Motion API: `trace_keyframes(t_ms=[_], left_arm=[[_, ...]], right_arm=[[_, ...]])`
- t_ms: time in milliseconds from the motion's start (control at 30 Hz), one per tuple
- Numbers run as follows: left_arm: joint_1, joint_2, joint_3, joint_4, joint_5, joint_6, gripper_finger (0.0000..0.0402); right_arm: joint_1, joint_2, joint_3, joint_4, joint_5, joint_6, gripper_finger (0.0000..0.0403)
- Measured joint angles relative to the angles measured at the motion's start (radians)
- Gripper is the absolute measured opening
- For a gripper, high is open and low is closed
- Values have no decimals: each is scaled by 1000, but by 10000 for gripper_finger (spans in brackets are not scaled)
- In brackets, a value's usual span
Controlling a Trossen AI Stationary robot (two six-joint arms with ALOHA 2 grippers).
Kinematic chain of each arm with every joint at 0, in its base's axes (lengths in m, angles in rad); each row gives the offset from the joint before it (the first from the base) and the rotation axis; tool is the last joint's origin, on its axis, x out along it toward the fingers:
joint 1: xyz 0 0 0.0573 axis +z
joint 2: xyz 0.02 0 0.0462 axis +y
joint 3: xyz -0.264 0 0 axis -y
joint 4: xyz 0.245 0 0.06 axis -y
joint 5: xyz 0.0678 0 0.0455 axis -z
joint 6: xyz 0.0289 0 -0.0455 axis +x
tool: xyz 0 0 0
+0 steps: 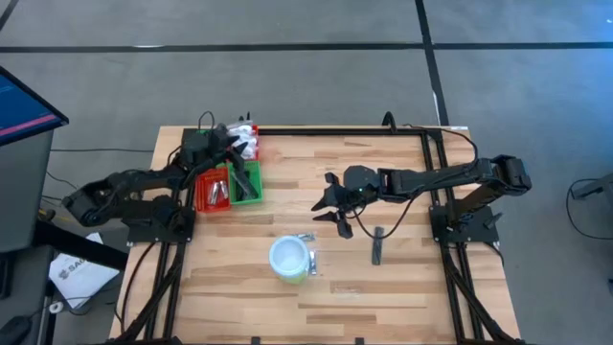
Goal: Pick & Place Travel size toiletries
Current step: Put the black comb into the bottom green bin
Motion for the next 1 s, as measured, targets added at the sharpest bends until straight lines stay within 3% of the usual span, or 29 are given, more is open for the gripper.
trace_keyframes(t_ms=[267,600,867,1000], left_arm=[[-104,-104,0,-45,0,-43,180],[-323,-120,0,-45,0,-43,176],[-449,-120,0,-45,0,-43,168],[-479,-120,0,-44,0,-43,164]], right_arm=[[0,0,0,-203,0,45,118],[57,0,0,-450,1,189,118],[172,0,0,-735,199,558,118],[238,0,0,-822,218,739,118]])
